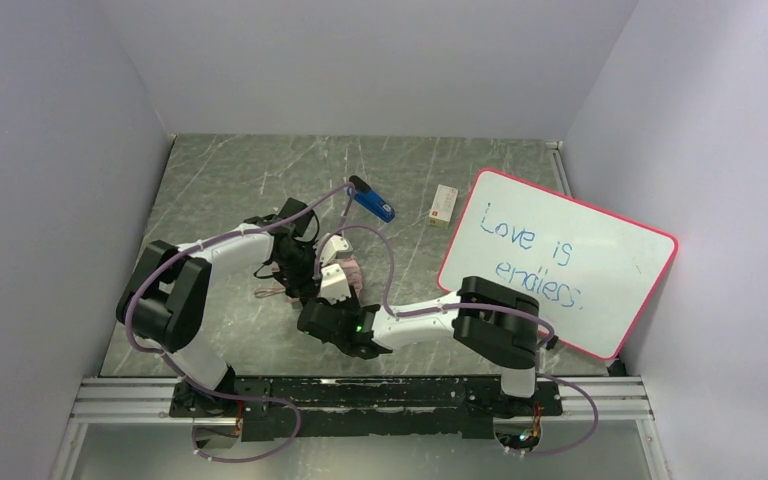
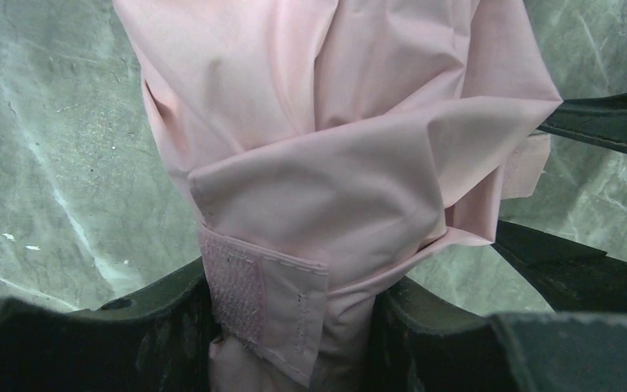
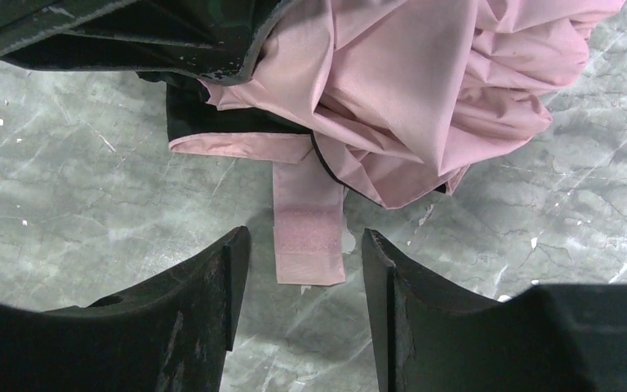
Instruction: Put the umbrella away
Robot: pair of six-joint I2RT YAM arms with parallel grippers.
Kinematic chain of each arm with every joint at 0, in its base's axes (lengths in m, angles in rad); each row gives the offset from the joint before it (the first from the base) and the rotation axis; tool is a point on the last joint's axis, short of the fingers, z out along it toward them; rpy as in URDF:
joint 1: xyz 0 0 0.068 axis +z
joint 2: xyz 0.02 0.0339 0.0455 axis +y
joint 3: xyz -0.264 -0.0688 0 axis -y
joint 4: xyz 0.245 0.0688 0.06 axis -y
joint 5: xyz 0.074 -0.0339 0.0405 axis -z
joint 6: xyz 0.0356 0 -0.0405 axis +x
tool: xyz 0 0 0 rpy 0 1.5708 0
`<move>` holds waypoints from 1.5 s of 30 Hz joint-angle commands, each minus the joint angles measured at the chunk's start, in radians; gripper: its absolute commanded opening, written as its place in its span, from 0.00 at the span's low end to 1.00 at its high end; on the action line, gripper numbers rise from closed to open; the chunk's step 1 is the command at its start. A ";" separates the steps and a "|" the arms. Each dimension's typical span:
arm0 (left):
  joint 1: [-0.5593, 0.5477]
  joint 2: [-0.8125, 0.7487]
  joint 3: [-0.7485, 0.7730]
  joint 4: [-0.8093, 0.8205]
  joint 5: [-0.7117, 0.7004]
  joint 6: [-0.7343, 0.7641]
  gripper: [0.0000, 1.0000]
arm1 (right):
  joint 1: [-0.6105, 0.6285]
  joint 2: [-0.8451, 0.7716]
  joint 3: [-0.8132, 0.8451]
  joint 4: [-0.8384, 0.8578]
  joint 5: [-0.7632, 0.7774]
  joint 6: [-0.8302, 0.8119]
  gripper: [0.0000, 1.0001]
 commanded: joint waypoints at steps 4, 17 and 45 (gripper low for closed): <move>0.005 0.054 0.002 0.001 -0.148 -0.008 0.05 | -0.004 0.053 -0.015 -0.115 -0.084 -0.021 0.53; 0.005 0.046 -0.003 -0.003 -0.154 -0.011 0.05 | -0.036 0.085 -0.084 -0.069 -0.122 -0.023 0.42; 0.006 0.014 0.052 -0.041 -0.158 -0.033 0.28 | -0.177 -0.006 -0.183 -0.133 -0.036 -0.097 0.00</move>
